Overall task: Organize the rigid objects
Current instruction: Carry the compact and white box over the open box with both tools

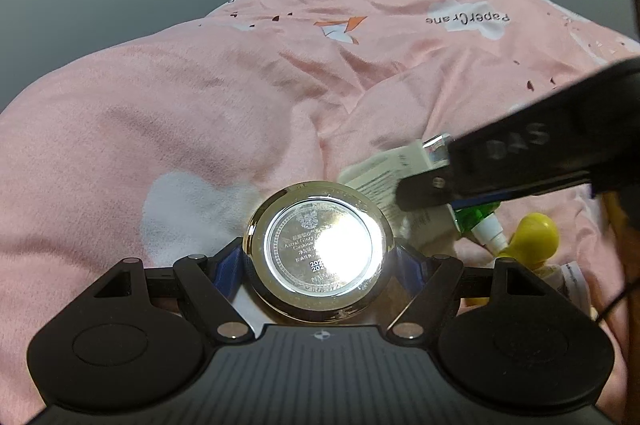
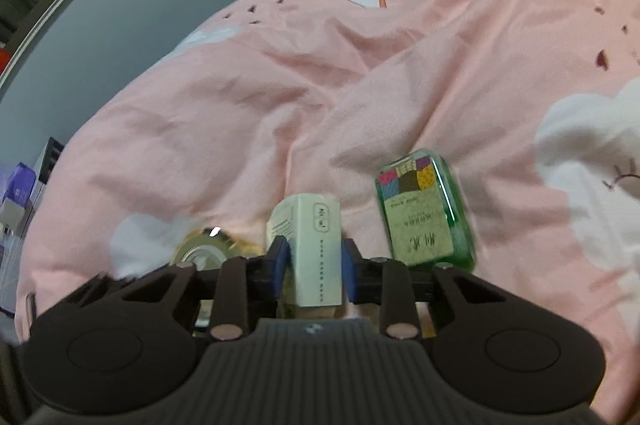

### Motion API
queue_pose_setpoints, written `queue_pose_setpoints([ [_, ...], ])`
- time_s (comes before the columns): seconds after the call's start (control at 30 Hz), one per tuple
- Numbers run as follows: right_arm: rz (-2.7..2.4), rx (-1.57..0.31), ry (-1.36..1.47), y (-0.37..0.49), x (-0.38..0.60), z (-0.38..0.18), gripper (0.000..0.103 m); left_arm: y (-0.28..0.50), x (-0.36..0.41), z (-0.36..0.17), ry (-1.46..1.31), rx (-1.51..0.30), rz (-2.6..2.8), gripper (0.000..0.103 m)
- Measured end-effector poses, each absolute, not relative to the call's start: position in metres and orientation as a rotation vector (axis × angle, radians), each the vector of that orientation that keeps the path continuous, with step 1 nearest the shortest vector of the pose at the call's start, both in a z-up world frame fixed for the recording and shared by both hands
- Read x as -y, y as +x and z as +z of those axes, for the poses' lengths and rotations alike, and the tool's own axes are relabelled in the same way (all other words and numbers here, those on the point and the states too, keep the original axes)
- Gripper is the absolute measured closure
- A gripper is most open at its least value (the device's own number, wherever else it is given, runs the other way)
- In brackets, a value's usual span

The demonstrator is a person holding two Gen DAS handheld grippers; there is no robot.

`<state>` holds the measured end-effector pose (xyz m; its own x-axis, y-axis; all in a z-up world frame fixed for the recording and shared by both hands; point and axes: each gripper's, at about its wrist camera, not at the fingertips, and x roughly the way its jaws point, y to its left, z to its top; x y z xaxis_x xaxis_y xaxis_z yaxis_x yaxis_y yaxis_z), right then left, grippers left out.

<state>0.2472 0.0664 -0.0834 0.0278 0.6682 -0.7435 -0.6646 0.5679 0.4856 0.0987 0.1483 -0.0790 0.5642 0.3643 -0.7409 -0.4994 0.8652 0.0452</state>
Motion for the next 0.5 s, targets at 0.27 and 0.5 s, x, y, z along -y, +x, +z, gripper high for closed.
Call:
queue_pose_setpoints([
  [0.27,0.952,-1.062,-0.011,0.225,-0.024,-0.049,0.078,0.089,-0.139,-0.067,-0.212,-0.79,0.47,0.015],
  [0.5,0.898,-1.007,0.013,0.211,0.015,-0.021,0.078,0.08,-0.123,-0.048,-0.218,-0.745,0.402,0.015],
])
